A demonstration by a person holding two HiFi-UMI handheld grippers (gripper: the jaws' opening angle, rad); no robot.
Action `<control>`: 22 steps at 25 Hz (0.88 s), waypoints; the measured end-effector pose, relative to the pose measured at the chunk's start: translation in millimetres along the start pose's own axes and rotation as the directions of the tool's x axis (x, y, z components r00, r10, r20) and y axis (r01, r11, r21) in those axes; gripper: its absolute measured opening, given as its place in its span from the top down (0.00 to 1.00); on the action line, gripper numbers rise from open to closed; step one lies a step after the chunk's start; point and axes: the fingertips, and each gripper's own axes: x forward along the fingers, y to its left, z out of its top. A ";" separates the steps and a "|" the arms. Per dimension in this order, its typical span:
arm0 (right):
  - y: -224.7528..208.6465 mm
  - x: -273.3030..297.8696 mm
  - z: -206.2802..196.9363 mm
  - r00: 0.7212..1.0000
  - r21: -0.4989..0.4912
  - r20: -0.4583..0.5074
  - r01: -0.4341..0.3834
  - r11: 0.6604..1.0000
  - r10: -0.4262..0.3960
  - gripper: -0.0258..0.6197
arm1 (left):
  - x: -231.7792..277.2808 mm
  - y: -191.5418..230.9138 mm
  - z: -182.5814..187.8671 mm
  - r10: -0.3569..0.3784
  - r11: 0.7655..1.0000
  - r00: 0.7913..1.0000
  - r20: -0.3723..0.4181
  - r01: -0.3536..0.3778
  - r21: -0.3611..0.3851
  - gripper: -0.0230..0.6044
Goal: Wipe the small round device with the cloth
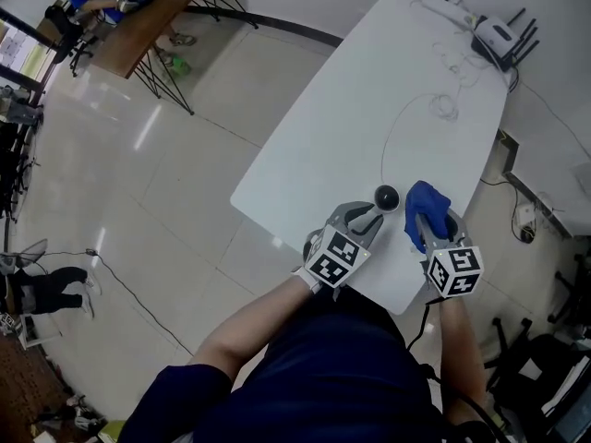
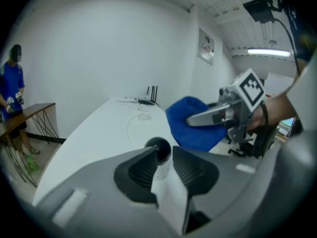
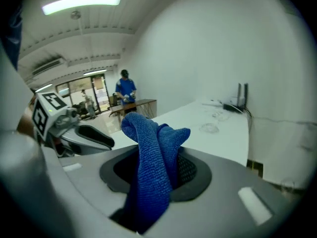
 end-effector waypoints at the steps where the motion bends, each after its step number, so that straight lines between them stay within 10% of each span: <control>1: 11.1 2.7 8.6 0.999 -0.075 -0.012 -0.040 0.996 0.039 0.73 | 6.0 1.4 -1.9 -0.001 1.000 1.000 -0.014 0.001 0.010 0.81; 10: 55.8 36.7 32.9 0.970 -0.413 -0.182 -0.222 0.884 0.158 0.73 | 24.9 0.0 -9.0 -0.034 0.997 0.996 -0.077 0.039 0.065 0.80; 15: 5.6 57.5 31.4 0.951 -0.265 -0.244 -0.256 0.930 0.192 0.73 | 28.1 0.9 -12.0 -0.042 0.996 0.995 -0.092 0.049 0.072 0.79; 22: -5.2 95.1 -31.1 0.805 0.011 -0.432 -0.445 0.895 0.406 0.73 | 28.2 0.7 -12.3 -0.048 0.998 0.994 -0.103 0.053 0.040 0.79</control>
